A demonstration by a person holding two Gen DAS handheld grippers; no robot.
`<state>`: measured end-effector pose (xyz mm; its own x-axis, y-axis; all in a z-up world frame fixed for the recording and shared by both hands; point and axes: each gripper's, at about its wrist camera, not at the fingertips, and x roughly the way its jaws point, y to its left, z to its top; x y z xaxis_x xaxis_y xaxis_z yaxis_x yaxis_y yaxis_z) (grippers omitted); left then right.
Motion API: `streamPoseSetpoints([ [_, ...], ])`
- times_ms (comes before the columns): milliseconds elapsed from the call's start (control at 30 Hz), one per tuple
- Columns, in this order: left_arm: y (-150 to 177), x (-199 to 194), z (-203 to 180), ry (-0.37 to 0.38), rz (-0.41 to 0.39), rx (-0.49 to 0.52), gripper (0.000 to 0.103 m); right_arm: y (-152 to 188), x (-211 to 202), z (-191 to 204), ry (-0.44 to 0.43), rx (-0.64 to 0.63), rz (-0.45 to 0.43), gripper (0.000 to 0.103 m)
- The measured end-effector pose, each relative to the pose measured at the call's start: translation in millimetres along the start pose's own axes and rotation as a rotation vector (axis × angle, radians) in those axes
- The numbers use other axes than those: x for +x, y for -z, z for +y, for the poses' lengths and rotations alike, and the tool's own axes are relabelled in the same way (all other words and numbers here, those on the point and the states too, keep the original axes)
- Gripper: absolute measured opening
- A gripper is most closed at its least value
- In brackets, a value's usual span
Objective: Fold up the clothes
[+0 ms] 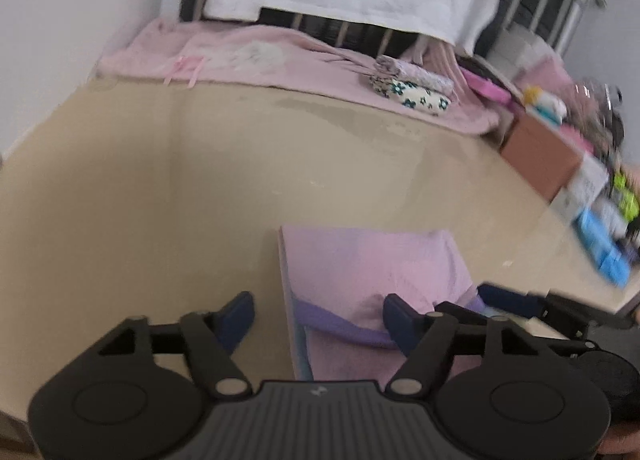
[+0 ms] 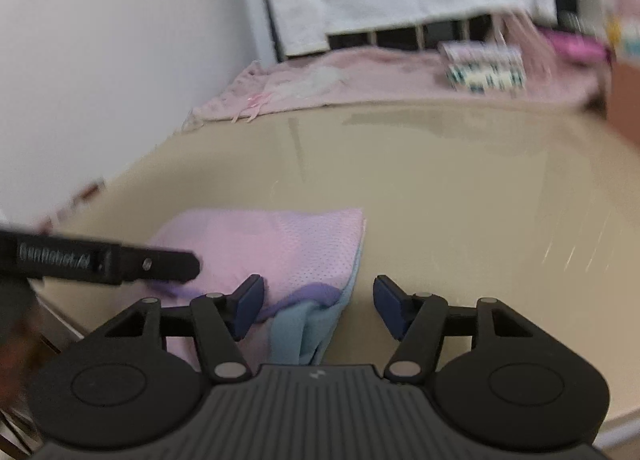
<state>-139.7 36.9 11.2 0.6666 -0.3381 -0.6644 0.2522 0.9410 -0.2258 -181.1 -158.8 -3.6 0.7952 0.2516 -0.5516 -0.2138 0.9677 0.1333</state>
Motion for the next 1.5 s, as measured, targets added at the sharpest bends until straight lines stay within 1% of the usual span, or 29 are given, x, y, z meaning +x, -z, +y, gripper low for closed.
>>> streamPoseSetpoints([
  [67,4.6,0.1,-4.3,0.027,-0.008,0.022,0.037,6.0,-0.2,5.8,0.005,-0.034,-0.033,0.057],
  [100,6.4,0.4,-7.1,0.025,-0.012,0.040,0.036,6.6,0.1,6.5,-0.002,-0.039,-0.037,0.055],
  [133,7.5,0.8,-10.0,0.018,-0.013,0.060,0.036,6.9,0.5,7.1,-0.012,-0.042,-0.040,0.049],
  [167,8.0,0.7,-11.3,0.021,-0.010,0.068,0.032,6.0,1.4,7.1,-0.030,-0.042,-0.038,0.040],
  [200,7.9,0.7,-10.7,0.036,-0.005,0.061,0.027,5.3,2.0,6.8,-0.053,-0.042,-0.034,0.035],
  [233,8.1,0.7,-8.9,0.050,-0.006,0.049,0.023,4.2,2.3,6.1,-0.074,-0.038,-0.030,0.026],
  [267,8.5,0.7,-6.9,0.062,-0.010,0.036,0.018,3.6,2.5,4.4,-0.097,-0.025,-0.024,0.022],
  [300,8.9,0.6,-4.9,0.075,-0.015,0.022,0.014,3.2,2.8,2.6,-0.111,-0.013,-0.020,0.020],
  [333,9.3,0.5,-2.8,0.087,-0.019,0.009,0.014,2.5,3.1,0.5,-0.123,0.002,-0.018,0.015],
  [367,8.2,0.6,-2.7,0.092,-0.024,0.006,0.013,0.9,3.6,-2.5,-0.133,0.026,-0.020,0.012],
  [433,2.2,0.7,-3.8,0.098,-0.039,0.004,0.012,-3.1,2.7,-7.9,-0.150,0.054,-0.038,0.010],
  [533,-19.3,0.2,-7.5,0.128,-0.070,-0.011,0.011,-18.0,-3.4,-14.3,-0.152,0.044,-0.088,0.010],
  [633,-55.6,0.4,-22.5,0.155,-0.117,0.025,0.011,-44.9,-10.2,-27.2,-0.145,0.034,-0.133,0.010],
  [700,-84.9,3.3,-36.4,0.185,-0.162,0.060,0.011,-72.2,-13.7,-42.2,-0.141,0.031,-0.164,0.010],
  [767,-117.5,13.6,-48.5,0.226,-0.180,0.062,0.011,-101.6,-17.5,-62.8,-0.140,0.030,-0.192,0.010],
  [833,-155.9,29.0,-60.4,0.267,-0.197,0.051,0.011,-135.6,-16.5,-89.6,-0.133,0.029,-0.217,0.010],
  [933,-218.1,53.3,-85.8,0.295,-0.226,0.067,0.011,-189.8,-6.8,-125.5,-0.098,0.006,-0.249,0.010],
  [1067,-303.5,94.0,-118.7,0.293,-0.256,0.091,0.011,-265.6,17.3,-169.6,-0.042,-0.020,-0.295,0.010],
  [1167,-358.0,127.3,-132.4,0.292,-0.265,0.089,0.011,-315.1,47.2,-202.9,-0.021,-0.030,-0.285,0.010],
  [1233,-386.7,155.9,-135.6,0.287,-0.258,0.072,0.011,-340.7,74.5,-228.6,-0.024,-0.016,-0.251,0.010],
  [1300,-404.2,184.9,-138.6,0.286,-0.245,0.075,0.011,-364.7,101.6,-253.4,-0.028,-0.006,-0.221,0.010],
  [1367,-414.5,214.3,-140.2,0.268,-0.240,0.075,0.011,-374.2,126.0,-270.3,-0.038,-0.037,-0.219,0.010],
  [1433,-418.1,242.8,-138.1,0.275,-0.228,0.057,0.011,-376.1,147.2,-285.9,-0.049,-0.059,-0.203,0.010],
  [1500,-416.8,268.7,-135.5,0.283,-0.226,0.052,0.011,-375.6,168.9,-303.9,-0.065,-0.049,-0.173,0.010],
])
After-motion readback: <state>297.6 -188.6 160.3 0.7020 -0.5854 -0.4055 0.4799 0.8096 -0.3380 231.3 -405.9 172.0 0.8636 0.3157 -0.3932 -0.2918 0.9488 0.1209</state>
